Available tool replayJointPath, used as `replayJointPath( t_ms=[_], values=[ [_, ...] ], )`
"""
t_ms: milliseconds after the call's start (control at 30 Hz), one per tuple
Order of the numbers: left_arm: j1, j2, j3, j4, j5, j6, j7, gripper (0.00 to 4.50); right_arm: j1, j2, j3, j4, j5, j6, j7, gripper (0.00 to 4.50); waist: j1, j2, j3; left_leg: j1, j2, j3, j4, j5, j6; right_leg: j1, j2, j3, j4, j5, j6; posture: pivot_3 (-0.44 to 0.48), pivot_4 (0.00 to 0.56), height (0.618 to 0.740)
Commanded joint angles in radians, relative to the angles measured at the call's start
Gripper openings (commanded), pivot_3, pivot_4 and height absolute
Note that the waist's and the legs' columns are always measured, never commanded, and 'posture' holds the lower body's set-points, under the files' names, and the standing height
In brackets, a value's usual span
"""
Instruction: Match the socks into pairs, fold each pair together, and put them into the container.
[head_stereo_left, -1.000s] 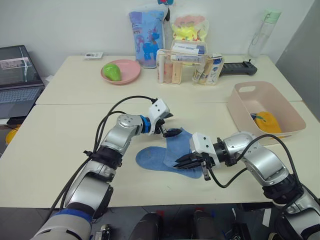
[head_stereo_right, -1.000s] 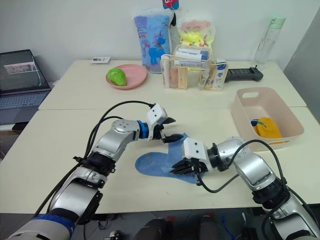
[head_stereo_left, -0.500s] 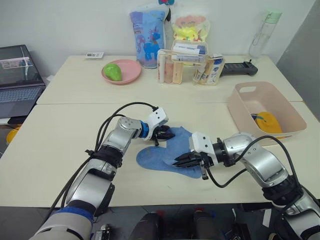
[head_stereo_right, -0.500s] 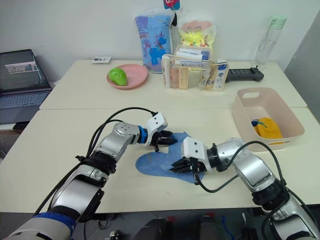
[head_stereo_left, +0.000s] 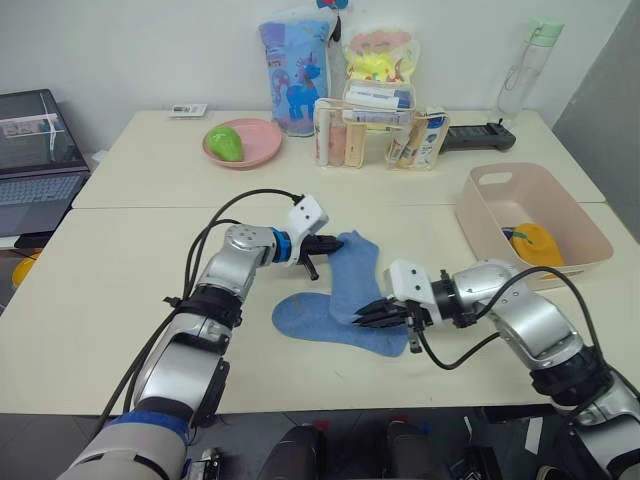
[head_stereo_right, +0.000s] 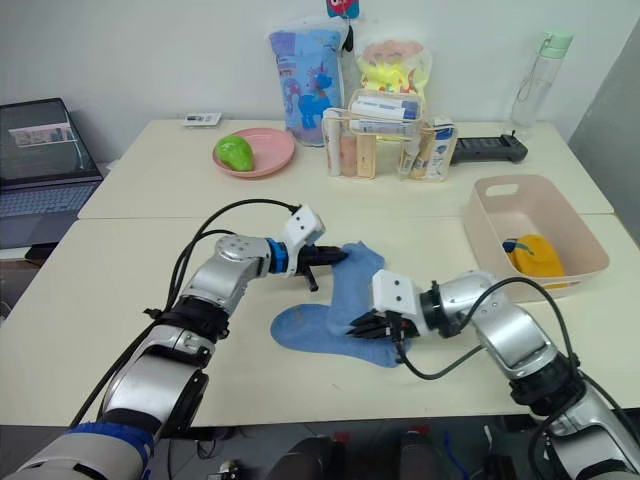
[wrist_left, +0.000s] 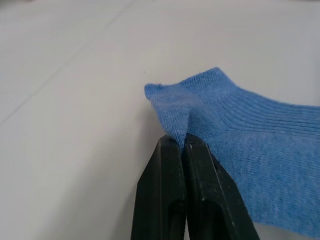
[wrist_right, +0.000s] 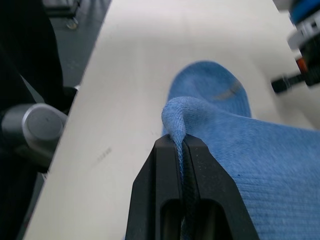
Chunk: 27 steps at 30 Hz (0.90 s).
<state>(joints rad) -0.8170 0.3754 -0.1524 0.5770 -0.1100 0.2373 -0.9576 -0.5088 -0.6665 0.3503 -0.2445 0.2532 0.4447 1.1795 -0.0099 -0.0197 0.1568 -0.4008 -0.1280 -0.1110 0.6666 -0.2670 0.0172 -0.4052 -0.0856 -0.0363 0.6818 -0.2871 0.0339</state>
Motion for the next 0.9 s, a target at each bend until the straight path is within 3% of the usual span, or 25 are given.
replayJointPath(
  t_ms=[33,233,533,633,800,900],
  values=[
    [0.088,0.033,0.100,-0.210,-0.074,0.091,0.056,0.03,-0.019,-0.034,-0.059,0.039,-0.024,-0.089,0.007,0.00,-0.003,0.000,0.000,0.000,0.000,0.000,0.000,0.000,0.000,0.000,0.000,0.000,0.000,0.000,0.000,0.000,0.150,0.740],
    [0.239,0.026,0.147,-0.445,-0.117,0.215,0.150,0.03,-0.042,-0.023,-0.064,0.154,-0.061,-0.194,0.008,0.00,-0.005,0.000,0.000,0.000,0.000,0.000,0.000,0.000,0.000,0.000,0.000,0.000,0.000,0.000,0.000,0.000,0.150,0.740],
    [0.272,0.022,0.136,-0.501,-0.115,0.235,0.217,0.03,-0.065,0.036,-0.081,0.250,-0.067,-0.233,-0.002,0.00,0.005,0.000,0.000,0.000,0.000,0.000,0.001,0.000,0.000,0.001,0.000,0.000,0.000,0.000,0.000,0.000,0.150,0.740],
    [0.274,0.027,0.131,-0.498,-0.114,0.232,0.216,0.00,-0.068,0.037,-0.086,0.262,-0.077,-0.237,-0.006,0.71,0.005,0.000,0.000,0.000,0.000,0.000,0.001,0.000,0.000,0.001,0.000,0.000,0.000,0.000,0.000,0.000,0.150,0.740],
    [0.257,0.029,0.141,-0.464,-0.108,0.208,0.231,0.00,-0.040,0.033,-0.142,0.220,-0.061,-0.147,-0.088,2.42,0.006,0.000,0.000,0.000,0.000,0.000,0.001,0.000,0.000,0.001,0.000,0.000,0.000,0.000,0.000,0.000,0.150,0.740],
    [0.247,0.034,0.148,-0.440,-0.098,0.180,0.248,0.00,-0.011,0.037,-0.170,0.168,-0.046,-0.074,-0.133,2.42,0.007,0.000,0.000,0.000,0.000,0.000,0.001,0.000,0.000,0.001,0.000,0.000,0.000,0.000,0.000,0.000,0.150,0.740]
  ],
)
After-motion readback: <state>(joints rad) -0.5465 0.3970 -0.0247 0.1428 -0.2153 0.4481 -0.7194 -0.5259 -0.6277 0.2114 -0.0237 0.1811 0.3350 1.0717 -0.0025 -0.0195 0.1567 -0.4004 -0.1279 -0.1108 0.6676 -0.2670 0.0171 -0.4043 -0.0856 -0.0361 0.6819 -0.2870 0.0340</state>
